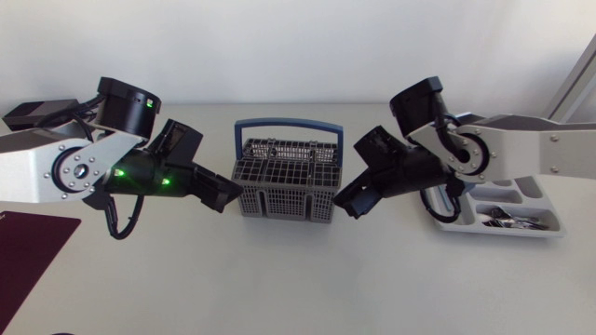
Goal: Transfer all utensils from the basket to the drawer tray.
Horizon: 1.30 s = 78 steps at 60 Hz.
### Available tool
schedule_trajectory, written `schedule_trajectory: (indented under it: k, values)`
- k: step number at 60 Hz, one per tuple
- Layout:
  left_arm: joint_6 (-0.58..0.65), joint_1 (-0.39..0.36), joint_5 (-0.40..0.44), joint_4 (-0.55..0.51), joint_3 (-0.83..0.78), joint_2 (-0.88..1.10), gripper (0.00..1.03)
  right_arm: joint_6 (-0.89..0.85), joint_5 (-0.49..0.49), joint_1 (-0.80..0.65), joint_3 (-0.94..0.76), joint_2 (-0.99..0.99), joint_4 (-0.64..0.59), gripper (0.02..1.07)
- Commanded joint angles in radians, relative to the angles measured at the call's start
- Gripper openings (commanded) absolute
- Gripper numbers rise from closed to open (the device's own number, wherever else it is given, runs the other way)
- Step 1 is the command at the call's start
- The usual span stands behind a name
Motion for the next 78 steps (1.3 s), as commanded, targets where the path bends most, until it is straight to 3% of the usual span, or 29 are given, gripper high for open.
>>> schedule_trajectory:
  k: [1,36,47,54,78]
  values:
    - [0.022,0.005,0.003,0.002,-0.03,-0.026,0.95,0.001,0.015,-0.002,0.02,0.046,0.019,0.88]
    - [0.03,0.011,0.003,0.005,-0.067,-0.053,0.97,-0.007,0.056,-0.056,0.049,0.141,0.091,0.88]
    - [0.027,0.02,0.003,0.005,-0.084,-0.09,0.98,-0.007,0.061,-0.026,-0.015,0.043,0.071,0.88]
    - [0.021,0.028,0.005,0.005,-0.101,-0.15,0.98,-0.009,0.061,-0.033,-0.05,-0.042,0.05,1.02]
    - [0.018,0.107,-0.001,-0.024,-0.168,-0.342,0.99,-0.059,0.09,-0.095,-0.187,-0.313,0.033,1.02]
